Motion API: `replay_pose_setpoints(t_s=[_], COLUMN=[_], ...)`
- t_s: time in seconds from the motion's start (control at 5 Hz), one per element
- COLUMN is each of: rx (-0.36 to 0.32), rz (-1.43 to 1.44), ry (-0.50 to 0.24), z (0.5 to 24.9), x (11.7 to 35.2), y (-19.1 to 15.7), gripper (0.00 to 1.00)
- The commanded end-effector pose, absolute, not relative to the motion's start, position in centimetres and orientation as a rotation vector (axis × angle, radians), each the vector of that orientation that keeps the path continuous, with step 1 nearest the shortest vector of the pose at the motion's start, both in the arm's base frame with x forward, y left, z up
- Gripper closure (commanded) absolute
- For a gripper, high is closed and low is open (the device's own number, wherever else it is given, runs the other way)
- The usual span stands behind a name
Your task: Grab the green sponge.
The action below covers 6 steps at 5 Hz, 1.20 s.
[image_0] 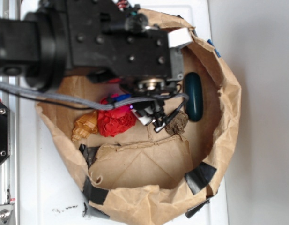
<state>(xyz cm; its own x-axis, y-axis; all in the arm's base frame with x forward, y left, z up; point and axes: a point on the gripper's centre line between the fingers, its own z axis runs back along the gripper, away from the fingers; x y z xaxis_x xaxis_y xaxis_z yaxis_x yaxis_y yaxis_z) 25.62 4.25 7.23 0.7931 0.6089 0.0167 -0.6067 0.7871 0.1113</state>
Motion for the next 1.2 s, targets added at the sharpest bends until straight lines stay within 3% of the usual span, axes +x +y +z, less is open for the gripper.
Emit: replay_pose_setpoints(t_s=[0.0,0.2,0.6,1.0], rx=[0.083,0.051,0.117,0.123], rz=[0.672,0.673,0.682,0.678], ry=[-0.031,-0.023,-0.055,-0.061], z=[9.5,10.2,8.6,8.8], x=[25.2,24.7,24.1,23.8], y=[6.4,7.4,8.5,9.4], gripper=[0.00,0.00,0.00,0.00])
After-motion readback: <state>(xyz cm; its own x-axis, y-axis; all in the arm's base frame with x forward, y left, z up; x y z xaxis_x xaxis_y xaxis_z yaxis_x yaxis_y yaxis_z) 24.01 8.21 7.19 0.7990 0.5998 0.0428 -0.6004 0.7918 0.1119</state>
